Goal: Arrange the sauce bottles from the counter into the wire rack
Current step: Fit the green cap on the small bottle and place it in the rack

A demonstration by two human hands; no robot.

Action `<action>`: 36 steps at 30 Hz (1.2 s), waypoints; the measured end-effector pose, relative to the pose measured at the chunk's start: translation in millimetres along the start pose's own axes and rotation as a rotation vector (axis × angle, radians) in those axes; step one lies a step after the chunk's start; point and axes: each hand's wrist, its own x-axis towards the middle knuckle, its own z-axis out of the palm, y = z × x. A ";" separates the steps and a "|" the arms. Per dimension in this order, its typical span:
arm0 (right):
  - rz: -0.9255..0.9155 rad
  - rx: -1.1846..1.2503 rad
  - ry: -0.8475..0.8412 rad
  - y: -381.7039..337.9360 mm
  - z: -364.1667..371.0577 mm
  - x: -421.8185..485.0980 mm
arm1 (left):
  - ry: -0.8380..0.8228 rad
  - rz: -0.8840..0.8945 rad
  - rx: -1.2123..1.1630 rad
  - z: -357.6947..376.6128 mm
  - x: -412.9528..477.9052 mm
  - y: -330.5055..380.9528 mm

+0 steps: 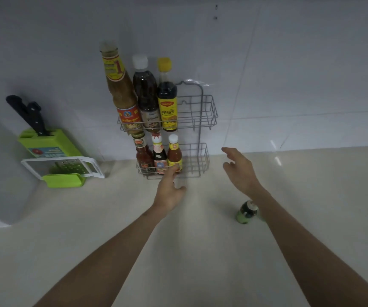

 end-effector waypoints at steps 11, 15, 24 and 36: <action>0.256 -0.374 -0.203 156.5 -61.0 -86.5 | -0.372 0.099 0.276 135.8 -37.7 -2.5; 0.334 -0.386 -0.173 175.8 -48.5 -93.4 | -0.391 0.099 0.309 166.1 -33.1 7.2; 0.066 -0.157 0.051 174.2 -49.1 -84.2 | -0.260 0.037 0.284 184.3 -30.7 -1.2; -0.569 -0.354 -0.246 82.1 -104.8 -61.1 | -0.143 0.055 0.261 140.6 -39.6 23.9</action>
